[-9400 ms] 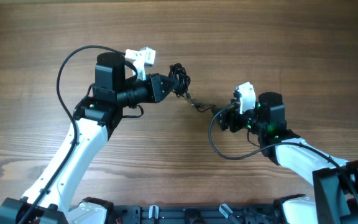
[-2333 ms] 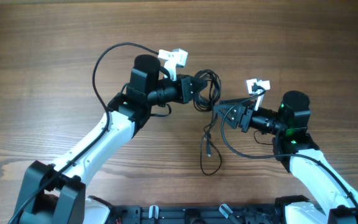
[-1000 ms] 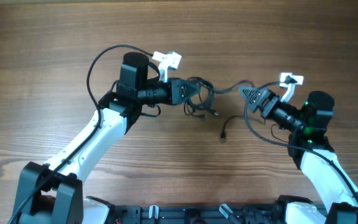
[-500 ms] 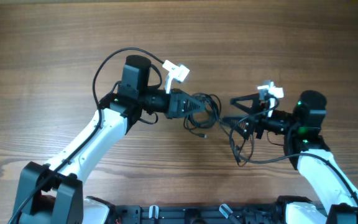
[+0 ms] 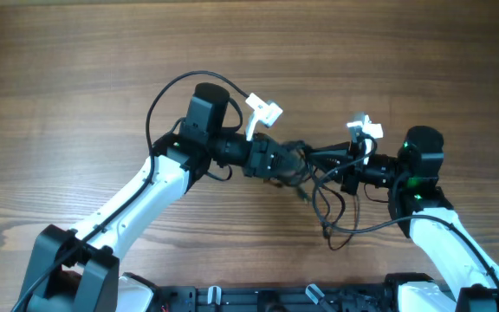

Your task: Untangle cables

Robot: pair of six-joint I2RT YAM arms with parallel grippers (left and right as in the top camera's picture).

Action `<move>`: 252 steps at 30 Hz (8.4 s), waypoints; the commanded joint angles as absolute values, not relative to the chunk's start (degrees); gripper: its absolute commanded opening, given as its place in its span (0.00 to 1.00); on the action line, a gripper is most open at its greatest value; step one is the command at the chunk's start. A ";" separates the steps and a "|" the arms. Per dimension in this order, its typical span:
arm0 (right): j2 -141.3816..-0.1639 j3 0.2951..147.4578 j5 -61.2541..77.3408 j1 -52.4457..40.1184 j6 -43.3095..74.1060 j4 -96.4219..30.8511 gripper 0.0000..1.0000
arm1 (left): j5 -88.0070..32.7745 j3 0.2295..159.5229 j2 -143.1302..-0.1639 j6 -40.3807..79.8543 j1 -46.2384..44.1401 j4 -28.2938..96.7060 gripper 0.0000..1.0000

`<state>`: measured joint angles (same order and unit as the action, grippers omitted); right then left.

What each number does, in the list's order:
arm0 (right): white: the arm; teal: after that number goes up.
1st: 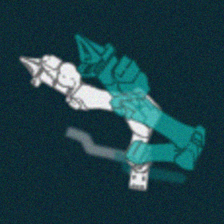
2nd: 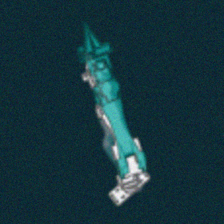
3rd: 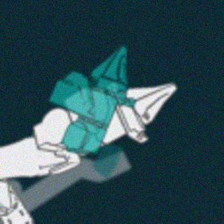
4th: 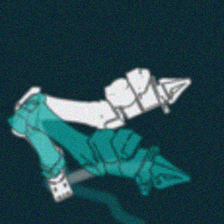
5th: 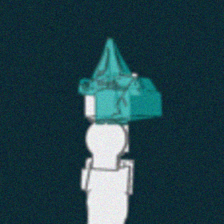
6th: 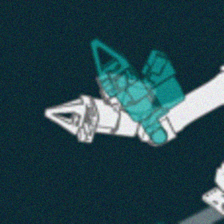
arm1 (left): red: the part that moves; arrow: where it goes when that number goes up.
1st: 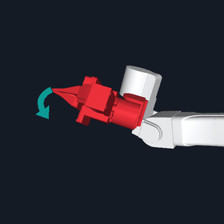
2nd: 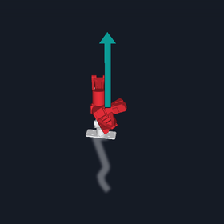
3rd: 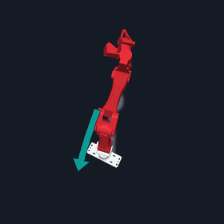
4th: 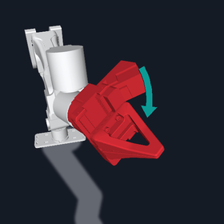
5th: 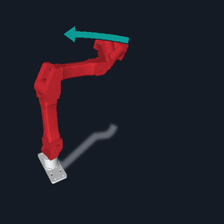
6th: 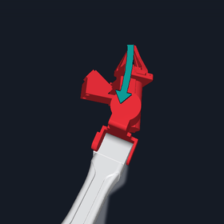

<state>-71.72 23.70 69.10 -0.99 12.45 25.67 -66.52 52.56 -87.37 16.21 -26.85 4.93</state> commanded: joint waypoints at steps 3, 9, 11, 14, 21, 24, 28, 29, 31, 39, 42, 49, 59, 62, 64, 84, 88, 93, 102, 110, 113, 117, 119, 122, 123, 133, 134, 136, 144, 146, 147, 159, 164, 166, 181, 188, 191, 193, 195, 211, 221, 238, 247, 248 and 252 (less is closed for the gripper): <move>-71.79 23.99 52.90 -0.91 33.28 32.71 0.04 | -54.13 52.73 -86.15 18.31 -26.94 4.78 0.57; -71.79 23.99 49.43 -0.91 46.78 36.47 0.04 | -45.98 52.73 -86.15 22.13 -26.96 4.56 0.64; -71.79 23.99 47.64 -0.91 51.68 36.84 0.04 | -42.39 52.73 -86.15 24.84 -27.16 4.58 0.64; -71.79 23.99 45.89 -0.91 54.89 37.06 0.04 | -31.09 52.73 -86.15 33.06 -29.65 4.56 0.81; -71.79 23.99 45.98 -0.91 54.87 37.01 0.04 | -7.25 52.73 -86.43 45.56 -40.95 3.53 0.80; -71.79 23.99 47.40 -0.91 54.85 37.01 0.04 | -3.73 52.73 -88.05 48.31 -41.85 0.97 0.71; -71.79 23.99 48.95 -0.91 54.81 37.04 0.04 | 0.73 52.73 -90.02 53.21 -41.85 -3.07 0.60; -71.79 23.99 48.95 -0.91 54.81 37.08 0.04 | 0.73 52.73 -90.56 53.17 -41.85 -2.57 0.51; -71.79 23.99 49.04 -0.91 54.15 37.63 0.04 | 0.82 52.73 -91.61 52.95 -41.71 0.25 0.45; -71.79 23.99 56.18 -0.91 51.70 38.15 0.04 | 4.56 52.73 -91.94 52.97 -31.55 5.34 0.40; -71.79 23.99 63.53 -0.91 46.22 38.09 0.04 | 3.03 52.75 -91.55 52.66 -25.54 4.10 0.35; -71.79 23.99 67.83 -0.89 37.85 36.29 0.04 | -1.45 52.84 -82.63 42.15 -15.81 -3.20 0.25; -71.75 24.03 16.73 -0.89 26.92 8.10 1.00 | -5.74 52.84 -71.37 40.73 -9.26 14.61 0.86; -69.56 27.73 16.47 0.12 27.16 2.66 1.00 | -5.76 52.84 -71.37 40.73 -9.26 18.81 1.00; -68.14 34.68 18.72 0.23 25.56 -3.40 1.00 | -5.78 52.84 -71.37 40.75 -9.26 20.32 1.00; -100.57 49.50 29.21 -11.31 49.69 1.43 0.52 | -6.22 52.77 -79.09 44.14 -14.41 19.14 1.00; -103.66 49.50 23.40 -12.16 53.17 5.96 0.29 | -8.14 52.77 -79.09 44.12 -14.44 19.14 1.00; -103.22 49.50 49.43 -11.70 50.54 24.67 0.04 | -9.34 52.73 -79.59 43.68 -18.15 19.03 1.00; -88.33 49.50 68.75 -11.44 46.48 27.40 0.05 | -11.70 52.73 -86.43 40.95 -22.79 12.73 1.00; -78.94 49.50 73.63 -11.44 52.90 30.55 0.05 | -22.02 52.73 -97.34 40.88 -27.88 3.03 0.95; -78.87 49.50 74.24 -11.03 60.80 43.53 0.05 | -16.27 52.73 -99.46 40.91 -30.17 5.19 0.72; -78.89 49.50 69.97 -6.07 65.52 53.87 0.05 | -10.50 52.73 -99.92 40.86 -28.58 11.92 0.45; -78.91 49.50 64.97 -0.95 63.00 50.19 0.04 | -4.32 52.73 -99.92 40.88 -25.76 19.07 0.35; -78.91 49.52 56.05 6.02 53.58 41.25 0.05 | 0.99 52.73 -99.92 40.88 -18.37 27.79 0.32; -78.91 49.52 52.14 9.02 49.32 37.12 0.05 | 0.93 52.73 -99.92 40.88 -14.79 29.82 0.32; -78.89 68.66 34.85 47.40 26.24 3.20 0.05 | -2.52 52.73 -99.92 40.95 -5.78 31.86 0.39; -78.89 69.60 30.92 49.12 23.53 1.78 0.04 | -2.52 52.73 -99.92 40.93 -5.78 31.64 0.43; -79.50 69.69 17.32 51.55 16.34 0.14 0.04 | -2.52 52.73 -99.92 40.93 -5.78 31.24 0.47; -102.43 69.69 -8.51 51.92 -4.34 -11.03 0.13 | -6.04 52.73 -99.92 40.93 -5.78 31.29 0.59; -107.20 69.69 -6.92 51.42 -2.13 -14.33 0.46 | -6.63 52.73 -99.92 40.95 -5.78 31.29 0.60; -108.60 69.69 -4.03 51.33 -0.03 -15.51 1.00 | -6.63 52.73 -99.92 40.93 -5.78 31.29 0.65; -101.69 68.79 46.17 36.80 16.78 -24.67 1.00 | -6.63 52.73 -99.92 40.95 -5.89 30.17 0.93; -101.78 65.10 46.00 12.19 13.06 -27.09 1.00 | -8.05 52.80 -99.74 40.64 -6.28 29.56 0.96; -101.78 65.10 46.00 2.90 13.52 -27.09 1.00 | -8.08 53.82 -97.51 38.89 -5.37 29.58 1.00; -104.01 65.10 9.30 -36.82 35.92 -10.70 0.66 | -3.97 54.65 -83.35 37.69 -4.60 27.46 1.00; -114.21 65.12 8.99 -38.68 42.33 -1.02 0.54 | 0.08 54.65 -83.35 37.69 -4.60 28.10 1.00; -115.87 65.12 9.28 -38.68 43.48 1.15 0.26 | 0.03 54.65 -83.35 37.74 -4.60 28.10 1.00; -115.83 65.23 14.81 -38.37 42.30 5.23 0.04 | 0.01 54.65 -83.35 37.71 -4.64 28.12 1.00; -114.69 65.36 24.60 -36.73 37.71 7.38 0.04 | -0.38 54.65 -83.35 37.71 -4.64 28.36 1.00; -90.61 65.34 45.25 -26.81 24.86 0.32 0.04 | -8.08 54.43 -85.84 37.65 -15.86 29.10 1.00; -89.76 65.34 51.37 -24.86 25.67 1.23 0.04 | -6.98 54.43 -100.36 37.67 -19.66 18.28 0.64; -83.29 90.89 30.44 23.16 18.02 -30.06 0.04 | 7.57 54.43 -104.27 39.03 -5.10 30.06 0.04; -85.86 96.01 14.90 25.98 10.31 -31.24 0.04 | 6.22 54.43 -104.27 41.39 -1.65 30.48 0.04; -86.72 96.01 14.87 26.00 9.52 -29.95 0.05 | 5.56 54.43 -104.27 41.39 -1.65 30.48 0.04; -89.80 96.01 14.59 25.96 6.04 -15.38 0.04 | 4.95 54.43 -104.27 41.39 -1.65 30.50 0.04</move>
<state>-88.29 95.00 15.57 26.13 8.78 -21.19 4.62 56.16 -102.61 40.60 -2.22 29.50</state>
